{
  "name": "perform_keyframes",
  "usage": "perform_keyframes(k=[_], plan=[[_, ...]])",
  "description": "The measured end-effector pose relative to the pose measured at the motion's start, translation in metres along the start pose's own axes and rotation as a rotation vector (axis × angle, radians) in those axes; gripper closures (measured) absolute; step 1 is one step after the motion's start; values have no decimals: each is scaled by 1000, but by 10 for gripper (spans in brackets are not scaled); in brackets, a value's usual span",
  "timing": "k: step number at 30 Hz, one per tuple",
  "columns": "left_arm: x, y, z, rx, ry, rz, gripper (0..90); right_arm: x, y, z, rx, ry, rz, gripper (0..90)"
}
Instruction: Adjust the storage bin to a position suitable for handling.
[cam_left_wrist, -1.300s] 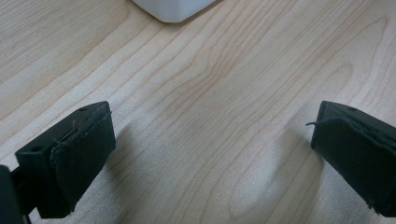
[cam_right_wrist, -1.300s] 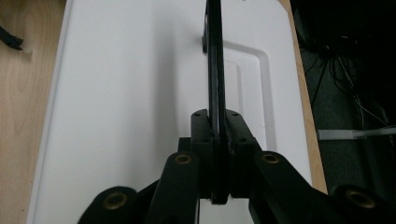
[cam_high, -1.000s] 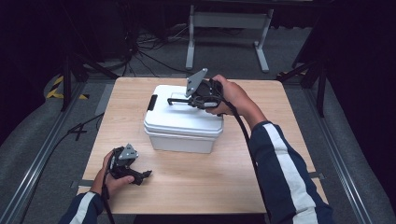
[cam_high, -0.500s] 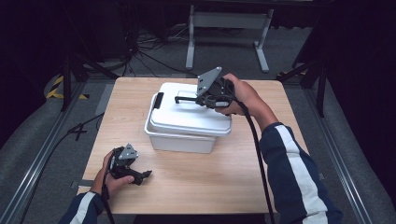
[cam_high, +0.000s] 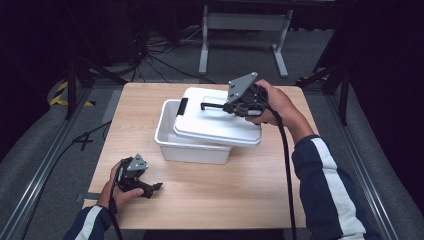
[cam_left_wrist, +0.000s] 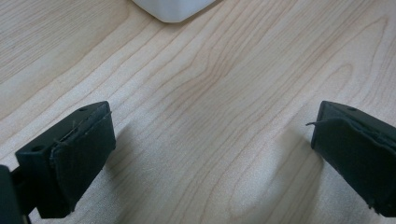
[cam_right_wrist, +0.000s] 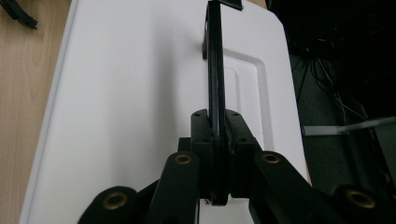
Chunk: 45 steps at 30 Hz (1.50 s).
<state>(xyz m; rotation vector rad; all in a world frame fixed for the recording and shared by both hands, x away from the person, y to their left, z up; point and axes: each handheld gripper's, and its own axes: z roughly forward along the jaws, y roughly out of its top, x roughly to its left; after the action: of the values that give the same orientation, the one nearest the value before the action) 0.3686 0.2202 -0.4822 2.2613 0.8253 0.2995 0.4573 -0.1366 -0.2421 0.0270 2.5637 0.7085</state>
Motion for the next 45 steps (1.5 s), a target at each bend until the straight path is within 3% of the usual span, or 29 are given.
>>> perform_keyframes(k=[19,32,45], plan=[[0,0,0,-5,3,-1,2,2,-46,-36,-6,-33,55,845],[0,0,0,-3,3,2,2,0,-95,-64,33,-67,112,845],[0,0,0,-3,3,2,2,2,-139,-80,56,-91,181,844]])
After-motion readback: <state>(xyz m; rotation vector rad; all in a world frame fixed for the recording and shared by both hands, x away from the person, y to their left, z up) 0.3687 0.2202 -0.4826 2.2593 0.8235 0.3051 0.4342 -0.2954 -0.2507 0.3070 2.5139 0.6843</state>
